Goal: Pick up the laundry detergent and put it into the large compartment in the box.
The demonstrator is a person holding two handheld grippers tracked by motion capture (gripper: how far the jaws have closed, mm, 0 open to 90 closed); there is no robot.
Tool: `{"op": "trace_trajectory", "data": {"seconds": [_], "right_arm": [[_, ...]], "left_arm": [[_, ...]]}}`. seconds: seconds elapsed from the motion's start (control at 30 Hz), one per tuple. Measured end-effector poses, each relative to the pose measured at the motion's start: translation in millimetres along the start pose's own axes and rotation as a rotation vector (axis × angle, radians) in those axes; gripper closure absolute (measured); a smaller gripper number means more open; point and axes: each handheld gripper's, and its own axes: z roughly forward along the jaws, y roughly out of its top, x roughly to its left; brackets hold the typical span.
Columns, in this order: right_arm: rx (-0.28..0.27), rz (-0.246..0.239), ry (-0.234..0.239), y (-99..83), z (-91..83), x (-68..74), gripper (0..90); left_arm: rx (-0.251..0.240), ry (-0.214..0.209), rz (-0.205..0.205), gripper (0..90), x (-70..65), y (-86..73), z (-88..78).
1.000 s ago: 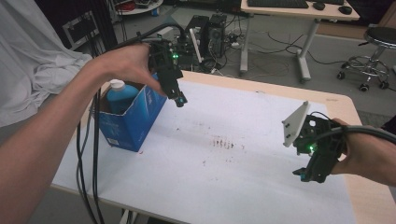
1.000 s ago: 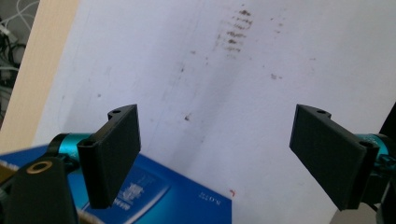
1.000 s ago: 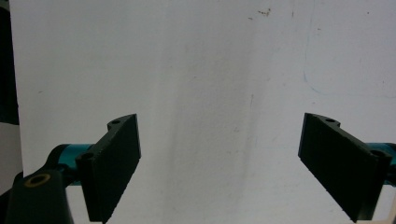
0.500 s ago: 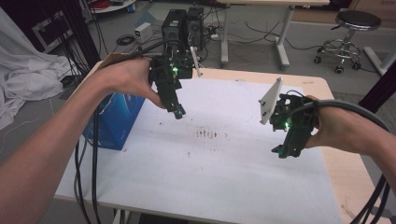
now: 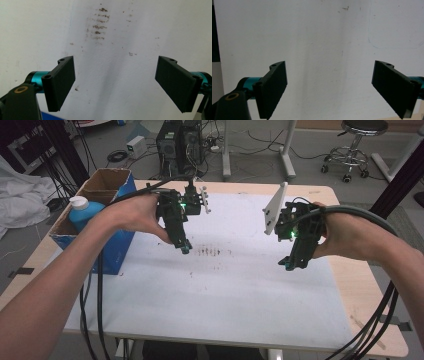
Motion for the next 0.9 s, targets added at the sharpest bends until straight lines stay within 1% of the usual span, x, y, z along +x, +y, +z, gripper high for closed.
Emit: {"op": "trace_trajectory", "data": {"seconds": [0.03,0.07,0.17,0.23,0.33,0.63,0.9], "right_arm": [[0.001,0.003,-0.002,-0.1,-0.1,0.3,12.2],[0.001,0.006,-0.002,-0.2,-0.4,0.6,12.2],[-0.001,0.009,-0.003,-0.3,-0.6,1.1,12.1],[-0.001,0.009,-0.004,-0.8,-1.2,1.5,12.1],[0.002,0.011,-0.006,-1.4,-1.9,2.0,12.1],[0.005,0.002,-0.004,0.9,-0.5,3.2,12.1],[0.004,0.001,-0.005,1.8,-0.6,3.0,12.1]], "left_arm": [[0.003,-0.004,0.005,16.5,-1.9,0.9,5.3],[0.003,-0.004,0.005,16.5,-1.9,0.9,5.3],[0.016,-0.011,0.014,16.5,-4.6,1.4,12.8],[0.015,-0.022,0.015,16.5,-7.5,1.5,17.6],[0.03,-0.023,0.028,16.5,-10.5,2.8,21.8],[0.042,-0.029,0.045,16.5,-13.0,6.1,25.4],[0.042,-0.026,0.044,16.5,-14.2,6.8,26.7]]}}
